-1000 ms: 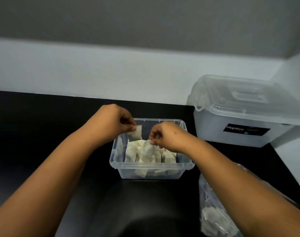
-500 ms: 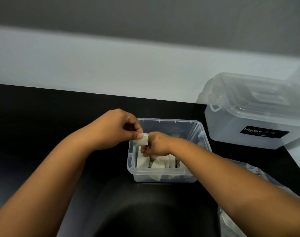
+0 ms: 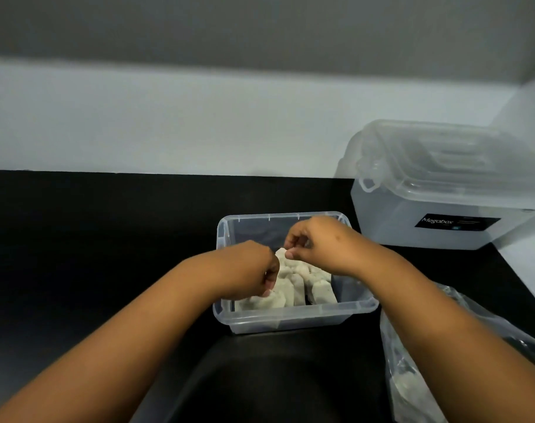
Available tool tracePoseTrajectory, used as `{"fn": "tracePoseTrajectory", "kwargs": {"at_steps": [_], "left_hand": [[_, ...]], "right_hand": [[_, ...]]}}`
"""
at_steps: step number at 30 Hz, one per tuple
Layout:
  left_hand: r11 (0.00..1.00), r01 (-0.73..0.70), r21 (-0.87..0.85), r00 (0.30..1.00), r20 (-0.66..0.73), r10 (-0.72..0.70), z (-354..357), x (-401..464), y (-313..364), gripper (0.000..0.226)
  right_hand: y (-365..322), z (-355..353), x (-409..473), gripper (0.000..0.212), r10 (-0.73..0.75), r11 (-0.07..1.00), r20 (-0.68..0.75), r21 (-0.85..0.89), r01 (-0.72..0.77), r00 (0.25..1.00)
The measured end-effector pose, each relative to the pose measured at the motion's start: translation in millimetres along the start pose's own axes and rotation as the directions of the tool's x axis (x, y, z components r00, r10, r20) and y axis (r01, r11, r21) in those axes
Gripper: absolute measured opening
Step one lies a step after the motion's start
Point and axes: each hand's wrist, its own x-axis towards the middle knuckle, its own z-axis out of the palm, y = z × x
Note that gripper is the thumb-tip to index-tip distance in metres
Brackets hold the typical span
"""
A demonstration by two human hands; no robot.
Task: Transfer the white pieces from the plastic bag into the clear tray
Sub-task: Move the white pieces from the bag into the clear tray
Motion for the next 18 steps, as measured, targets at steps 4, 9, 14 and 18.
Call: {"fn": "tracePoseTrajectory", "kwargs": {"at_steps": [4,9,14,18], "left_hand": [[0.997,0.080,-0.021,0.982,0.176,-0.075,5,19,4,0.010],[0.990,0.138,0.044,0.941,0.305,-0.144,4,31,5,0.025],[0.963,0.216,0.161,0.924,0.286,-0.255,11,37,8,0.019],[0.937,0.303,0.172,0.921,0.199,-0.335,10,35,16,0.014]], "right_hand": [[-1,-8,-19,0.015,-0.002,0.999,-0.031,0.052,0.003,1.000],[1,-12,-33,0.016,-0.027,0.995,-0.071,0.090,0.034,0.997],[8,-13,-46,0.018,-0.036,0.994,-0.132,0.097,0.049,0.991],[17,-17,-61,0.016,-0.031,0.994,-0.168,0.102,0.049,0.985]]}}
